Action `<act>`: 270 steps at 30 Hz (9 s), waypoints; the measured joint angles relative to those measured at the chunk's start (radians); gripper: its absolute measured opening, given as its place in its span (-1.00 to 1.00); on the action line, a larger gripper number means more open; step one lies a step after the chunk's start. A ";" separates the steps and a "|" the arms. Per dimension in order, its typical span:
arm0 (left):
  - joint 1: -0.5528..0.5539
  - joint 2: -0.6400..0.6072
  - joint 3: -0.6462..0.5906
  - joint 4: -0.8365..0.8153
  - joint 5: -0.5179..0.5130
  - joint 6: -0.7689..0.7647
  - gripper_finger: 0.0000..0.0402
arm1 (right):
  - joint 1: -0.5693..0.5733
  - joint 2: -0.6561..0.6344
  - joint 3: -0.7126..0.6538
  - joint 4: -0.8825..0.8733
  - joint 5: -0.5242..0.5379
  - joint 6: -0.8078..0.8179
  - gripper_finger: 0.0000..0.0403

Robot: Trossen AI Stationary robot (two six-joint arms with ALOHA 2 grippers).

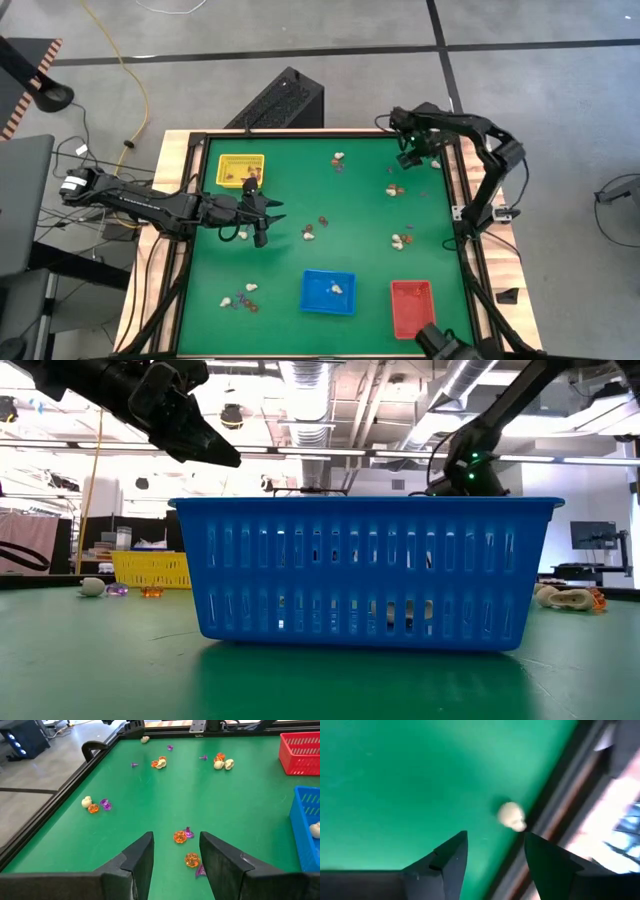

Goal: Sort Halloween decoration
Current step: Put the white skull toy into the blue basket, then put the orange pumpkin toy into the orange basket

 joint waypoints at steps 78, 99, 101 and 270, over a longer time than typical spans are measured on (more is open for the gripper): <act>0.000 0.000 0.000 -0.039 -0.010 0.026 -0.26 | 0.301 0.120 0.339 -0.287 -0.335 -0.510 -0.34; 0.000 0.000 0.000 -0.036 0.048 -0.002 -0.26 | 1.281 0.077 0.338 0.614 -0.456 -0.200 -0.34; 0.000 0.000 0.000 -0.035 0.052 -0.009 -0.26 | 1.305 0.111 0.338 0.668 -0.422 -0.183 -0.33; -0.266 0.741 0.388 0.553 0.445 0.264 -0.52 | 1.496 -0.549 -0.186 0.708 0.232 0.031 -0.06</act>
